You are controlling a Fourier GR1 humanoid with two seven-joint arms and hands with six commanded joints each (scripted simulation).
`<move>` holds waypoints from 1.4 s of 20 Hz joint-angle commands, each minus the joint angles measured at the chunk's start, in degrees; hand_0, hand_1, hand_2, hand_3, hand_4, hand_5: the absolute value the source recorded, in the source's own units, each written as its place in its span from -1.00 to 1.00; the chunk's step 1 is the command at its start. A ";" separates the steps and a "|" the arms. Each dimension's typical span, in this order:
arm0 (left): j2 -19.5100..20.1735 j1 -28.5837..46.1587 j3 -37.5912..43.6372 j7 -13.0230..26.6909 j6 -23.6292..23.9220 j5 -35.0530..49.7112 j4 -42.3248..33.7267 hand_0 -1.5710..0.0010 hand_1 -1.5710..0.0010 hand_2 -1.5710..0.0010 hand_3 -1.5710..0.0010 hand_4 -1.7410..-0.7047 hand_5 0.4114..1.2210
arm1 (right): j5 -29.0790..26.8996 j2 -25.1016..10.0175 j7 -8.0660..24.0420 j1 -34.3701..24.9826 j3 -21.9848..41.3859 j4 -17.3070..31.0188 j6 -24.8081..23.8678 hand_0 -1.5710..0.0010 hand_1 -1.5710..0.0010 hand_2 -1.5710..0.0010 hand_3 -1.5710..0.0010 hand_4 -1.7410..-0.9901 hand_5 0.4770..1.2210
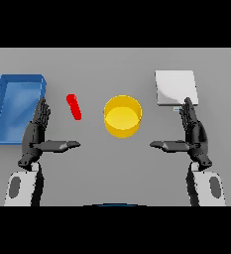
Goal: Pick up the red beaker and tilt it to pour out 1 green nut into yellow bowl. Pick up the yellow bowl and place it on the metallic measuring scale.
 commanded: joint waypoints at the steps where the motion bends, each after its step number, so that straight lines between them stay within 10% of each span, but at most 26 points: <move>1: 0.00 0.05 0.00 -0.05 0.04 0.03 -0.04 1.00 1.00 1.00 1.00 0.25 -0.48 | 0.02 0.07 -0.08 0.11 0.07 -0.09 -0.06 1.00 1.00 1.00 1.00 0.63 -0.51; 6: -0.10 1.24 -0.46 -0.75 -0.13 -0.02 -1.19 1.00 1.00 1.00 1.00 0.25 -0.48 | 0.39 0.38 -0.49 1.16 0.59 -0.96 -0.25 1.00 1.00 1.00 1.00 0.63 -0.51; 9: 1.27 6.90 -5.22 -3.27 0.66 -6.89 -6.89 1.00 1.00 1.00 1.00 0.25 -0.49 | 13.80 -2.04 -8.85 6.52 7.54 -5.65 -3.07 1.00 1.00 1.00 1.00 0.64 -0.50; 15: 1.78 6.41 -6.60 0.83 1.41 -10.01 -6.57 1.00 1.00 1.00 1.00 0.26 -0.51 | 16.17 -1.68 -7.21 7.63 8.97 -7.52 -3.83 1.00 1.00 1.00 1.00 0.65 -0.51; 28: 1.22 -12.48 -1.37 -4.04 4.27 -10.51 16.04 1.00 1.00 1.00 1.00 0.12 -0.46 | 13.50 -1.70 -6.18 7.32 8.01 -8.81 -2.58 1.00 1.00 1.00 1.00 0.36 -0.49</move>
